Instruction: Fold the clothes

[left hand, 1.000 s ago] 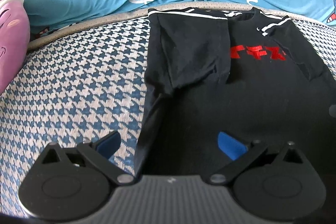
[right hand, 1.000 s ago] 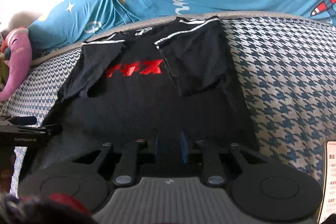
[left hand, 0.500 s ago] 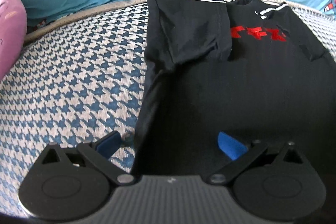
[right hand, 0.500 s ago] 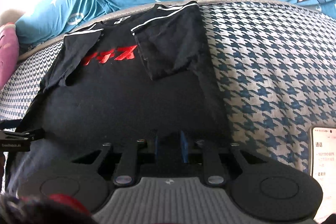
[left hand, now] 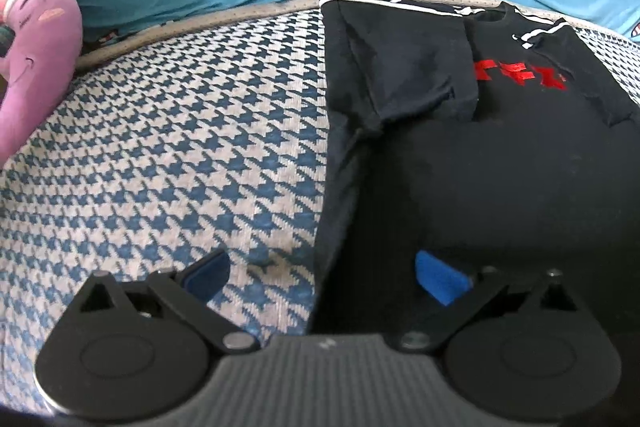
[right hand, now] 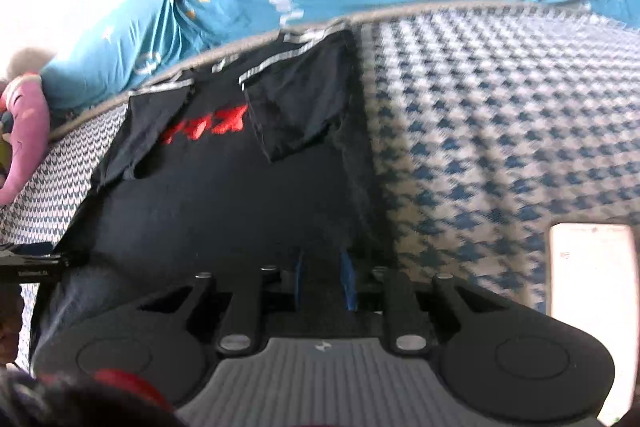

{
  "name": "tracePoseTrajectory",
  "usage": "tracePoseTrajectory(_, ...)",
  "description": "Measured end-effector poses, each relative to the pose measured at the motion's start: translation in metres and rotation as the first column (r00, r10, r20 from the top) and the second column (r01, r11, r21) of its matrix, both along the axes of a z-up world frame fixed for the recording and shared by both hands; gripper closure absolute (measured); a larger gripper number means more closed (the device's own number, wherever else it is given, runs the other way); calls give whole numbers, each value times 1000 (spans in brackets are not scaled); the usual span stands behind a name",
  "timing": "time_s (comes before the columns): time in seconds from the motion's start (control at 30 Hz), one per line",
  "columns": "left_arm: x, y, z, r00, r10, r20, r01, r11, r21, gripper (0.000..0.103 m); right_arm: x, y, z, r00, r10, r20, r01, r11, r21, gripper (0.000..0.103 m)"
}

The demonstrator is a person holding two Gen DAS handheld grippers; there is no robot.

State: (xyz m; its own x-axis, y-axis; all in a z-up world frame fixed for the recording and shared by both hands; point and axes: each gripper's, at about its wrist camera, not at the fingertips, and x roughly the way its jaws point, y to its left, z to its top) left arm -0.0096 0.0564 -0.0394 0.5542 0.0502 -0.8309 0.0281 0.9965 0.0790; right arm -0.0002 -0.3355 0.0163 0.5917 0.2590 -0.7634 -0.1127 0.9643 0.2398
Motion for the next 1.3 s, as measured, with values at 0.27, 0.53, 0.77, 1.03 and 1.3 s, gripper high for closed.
tracePoseTrajectory(0.27, -33, -17, 6, 999, -47, 4, 47, 998, -34, 0, -27, -20, 4, 997, -83, -6, 83, 996, -18, 82)
tracePoseTrajectory(0.53, -63, -39, -1, 994, -114, -1, 114, 993, -15, 0, -48, -33, 1, 991, -129, -18, 129, 992, -15, 82)
tracePoseTrajectory(0.77, -76, -40, 2, 995, -104, 8, 104, 994, -28, 0, -62, -33, -3, 991, -129, -31, 128, 992, -18, 82)
tracePoseTrajectory(1.03, -89, -40, 6, 996, -89, 22, 90, 996, -21, 0, -74, -27, -8, 992, -122, -36, 120, 992, -46, 82)
tracePoseTrajectory(1.3, -92, -31, -2, 998, -57, -10, 56, 998, -30, 0, -76, -26, -16, 989, -139, -53, 131, 984, -122, 82)
